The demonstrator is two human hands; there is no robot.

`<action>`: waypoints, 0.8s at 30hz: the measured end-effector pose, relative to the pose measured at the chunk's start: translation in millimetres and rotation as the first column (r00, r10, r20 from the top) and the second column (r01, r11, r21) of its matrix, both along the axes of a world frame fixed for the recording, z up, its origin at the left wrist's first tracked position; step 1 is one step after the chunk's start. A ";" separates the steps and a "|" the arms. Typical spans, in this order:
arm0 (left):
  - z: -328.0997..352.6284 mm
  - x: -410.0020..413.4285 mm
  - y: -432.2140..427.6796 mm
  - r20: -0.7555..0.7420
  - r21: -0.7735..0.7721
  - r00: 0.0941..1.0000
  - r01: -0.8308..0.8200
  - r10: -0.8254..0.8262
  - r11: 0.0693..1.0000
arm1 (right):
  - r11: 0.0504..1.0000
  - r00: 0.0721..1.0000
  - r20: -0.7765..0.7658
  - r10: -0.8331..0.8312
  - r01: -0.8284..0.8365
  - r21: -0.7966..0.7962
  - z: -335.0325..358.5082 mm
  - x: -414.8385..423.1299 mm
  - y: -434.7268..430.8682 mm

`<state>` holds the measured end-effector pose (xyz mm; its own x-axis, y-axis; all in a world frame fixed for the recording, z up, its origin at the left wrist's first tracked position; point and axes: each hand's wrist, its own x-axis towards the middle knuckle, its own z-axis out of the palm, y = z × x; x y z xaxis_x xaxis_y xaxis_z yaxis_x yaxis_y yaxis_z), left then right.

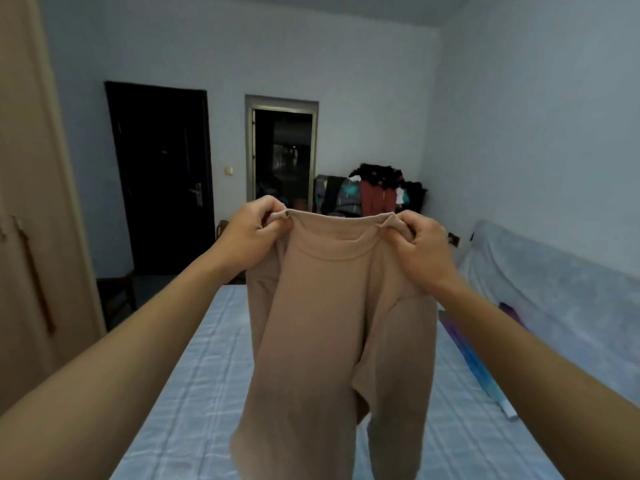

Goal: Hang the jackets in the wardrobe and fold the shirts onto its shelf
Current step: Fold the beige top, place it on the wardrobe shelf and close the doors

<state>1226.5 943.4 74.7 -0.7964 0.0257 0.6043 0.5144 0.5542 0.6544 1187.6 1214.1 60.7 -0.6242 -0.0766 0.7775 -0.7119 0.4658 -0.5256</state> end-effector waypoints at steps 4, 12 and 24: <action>1.6 -17.9 -23.4 0.201 0.096 0.960 0.178 -0.194 0.979 | 0.996 0.993 0.103 0.062 -0.068 0.058 1.1 -18.0 -6.3; -28.8 -68.3 -9.1 0.187 -0.055 0.922 -0.334 0.339 0.941 | 0.966 0.900 0.350 -0.259 0.241 0.094 -33.2 -64.0 -33.8; -54.7 -37.4 68.0 0.108 0.016 0.956 -0.275 0.272 0.961 | 0.948 0.869 0.455 0.196 -0.050 -0.314 -68.6 -38.2 -83.8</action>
<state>1189.2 1011.5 20.0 -0.8289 -0.2192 0.5146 0.2741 0.6429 0.7153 1149.4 1130.3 -7.9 -0.9215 -0.0009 0.3884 -0.3829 0.1707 -0.9079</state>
